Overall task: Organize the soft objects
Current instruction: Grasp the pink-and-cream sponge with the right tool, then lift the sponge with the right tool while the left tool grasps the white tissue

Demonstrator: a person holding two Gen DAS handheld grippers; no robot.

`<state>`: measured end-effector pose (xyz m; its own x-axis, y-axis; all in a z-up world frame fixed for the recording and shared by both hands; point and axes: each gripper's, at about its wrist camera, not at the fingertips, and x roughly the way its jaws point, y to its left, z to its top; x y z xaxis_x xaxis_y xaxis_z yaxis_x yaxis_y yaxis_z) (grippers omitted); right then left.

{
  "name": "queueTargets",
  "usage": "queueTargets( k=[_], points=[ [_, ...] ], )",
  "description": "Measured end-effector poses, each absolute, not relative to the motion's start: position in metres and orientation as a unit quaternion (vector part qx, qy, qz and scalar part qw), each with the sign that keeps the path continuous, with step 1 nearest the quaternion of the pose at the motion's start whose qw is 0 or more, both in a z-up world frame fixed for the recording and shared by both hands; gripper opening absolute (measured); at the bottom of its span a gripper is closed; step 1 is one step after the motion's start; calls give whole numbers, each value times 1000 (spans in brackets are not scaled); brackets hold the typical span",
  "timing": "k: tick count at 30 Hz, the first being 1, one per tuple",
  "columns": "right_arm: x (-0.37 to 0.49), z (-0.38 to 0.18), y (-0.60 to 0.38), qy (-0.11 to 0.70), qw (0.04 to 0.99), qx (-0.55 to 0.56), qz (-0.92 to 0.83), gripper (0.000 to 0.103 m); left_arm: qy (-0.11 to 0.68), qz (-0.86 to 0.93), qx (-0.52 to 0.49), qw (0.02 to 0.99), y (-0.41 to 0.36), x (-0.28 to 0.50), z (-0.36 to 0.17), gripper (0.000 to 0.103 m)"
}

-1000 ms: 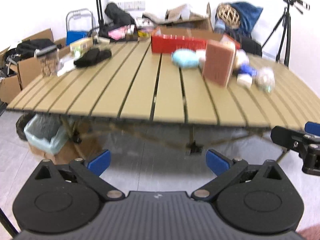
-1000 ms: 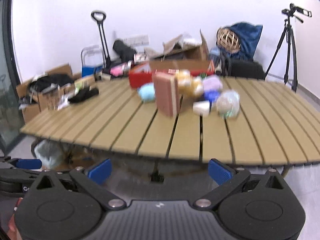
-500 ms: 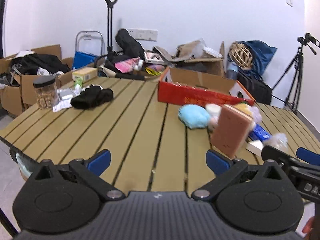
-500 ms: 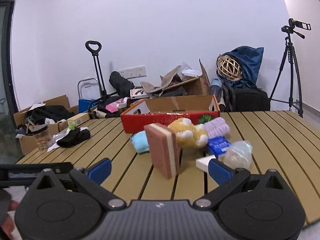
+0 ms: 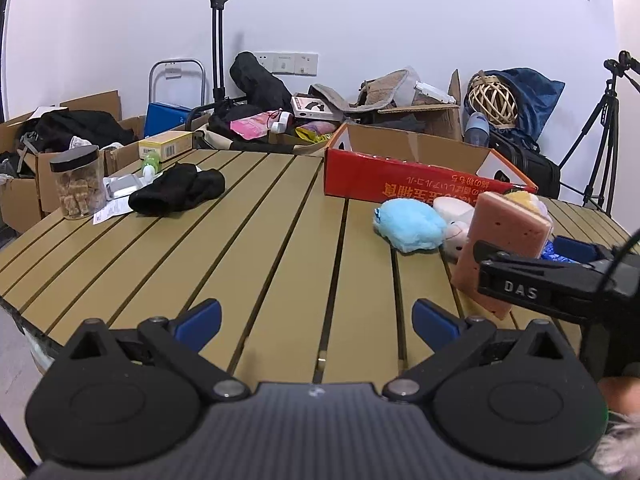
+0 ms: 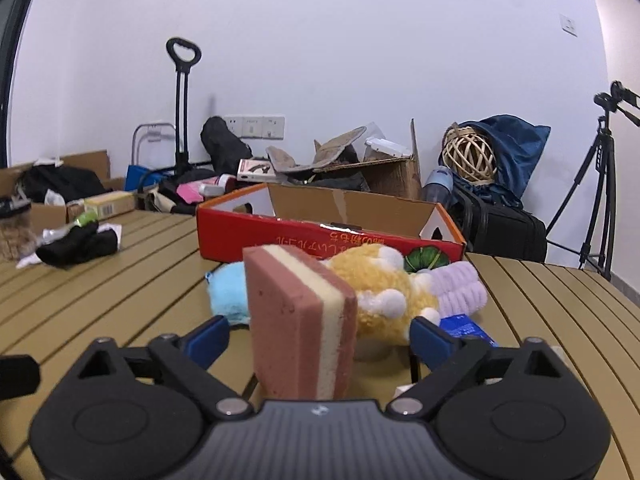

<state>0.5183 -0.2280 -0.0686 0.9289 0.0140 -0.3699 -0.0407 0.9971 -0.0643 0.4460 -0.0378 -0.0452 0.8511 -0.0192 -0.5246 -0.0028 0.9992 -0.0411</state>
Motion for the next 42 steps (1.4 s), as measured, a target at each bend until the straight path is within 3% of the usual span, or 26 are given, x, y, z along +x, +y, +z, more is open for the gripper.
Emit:
queueTargets(
  k=[2,4,10,19,31,42],
  points=[
    [523,-72,-224,194,979,-54,14,77,273,-4,-16,962,-38,447,-47,103],
    [523,-73,-223,198,978,-54,18,55,274,-4,-14,962,-38,448,-48,103],
    [511,-69,-222,196,979,-53,34,41,280,-8,-15,960,-40,449,-51,103],
    [475,-61,-230,179,983,-6,31,33,275,-20,-14,961,-42,440,-48,103],
    [403,-52,-285,149,984,96,5,32,271,-51,9,961,-68,427,-49,103],
    [380,-48,-376,128,974,183,-39,32,273,-116,68,953,-165,425,-50,103]
  ],
)
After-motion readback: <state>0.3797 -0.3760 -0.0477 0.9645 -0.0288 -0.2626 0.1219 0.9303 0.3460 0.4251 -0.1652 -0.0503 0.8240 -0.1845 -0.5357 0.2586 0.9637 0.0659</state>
